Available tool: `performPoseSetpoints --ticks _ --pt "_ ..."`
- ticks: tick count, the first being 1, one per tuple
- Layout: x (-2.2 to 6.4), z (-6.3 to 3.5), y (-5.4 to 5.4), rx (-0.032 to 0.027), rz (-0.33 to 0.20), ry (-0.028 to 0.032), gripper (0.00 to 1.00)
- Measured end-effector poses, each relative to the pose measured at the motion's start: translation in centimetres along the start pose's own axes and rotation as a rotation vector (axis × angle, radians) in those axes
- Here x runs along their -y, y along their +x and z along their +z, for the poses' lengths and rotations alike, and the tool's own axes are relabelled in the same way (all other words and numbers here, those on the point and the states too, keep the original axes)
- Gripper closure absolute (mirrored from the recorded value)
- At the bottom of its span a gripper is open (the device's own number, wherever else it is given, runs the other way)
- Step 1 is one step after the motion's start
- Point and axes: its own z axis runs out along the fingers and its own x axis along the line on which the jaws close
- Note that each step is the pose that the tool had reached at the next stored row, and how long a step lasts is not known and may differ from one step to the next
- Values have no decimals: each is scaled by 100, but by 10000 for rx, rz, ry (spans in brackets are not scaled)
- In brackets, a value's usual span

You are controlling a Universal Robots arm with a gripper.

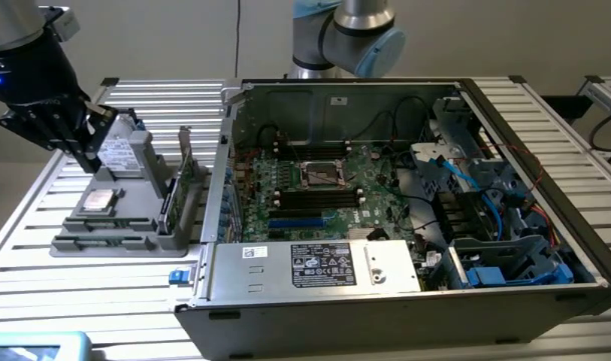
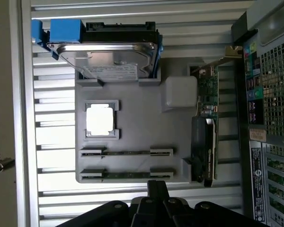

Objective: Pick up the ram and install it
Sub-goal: 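Reach for the ram, then pick up the ram and move it above insertion slot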

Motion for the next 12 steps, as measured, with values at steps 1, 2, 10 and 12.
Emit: performPoseSetpoints --ticks 1,2,10,12 --pt "0 0 0 0 -1 2 89" --pt "0 0 0 0 -1 3 89" --pt "0 1 1 -1 -95 1 89" --pt "0 0 1 -6 -325 -2 89"
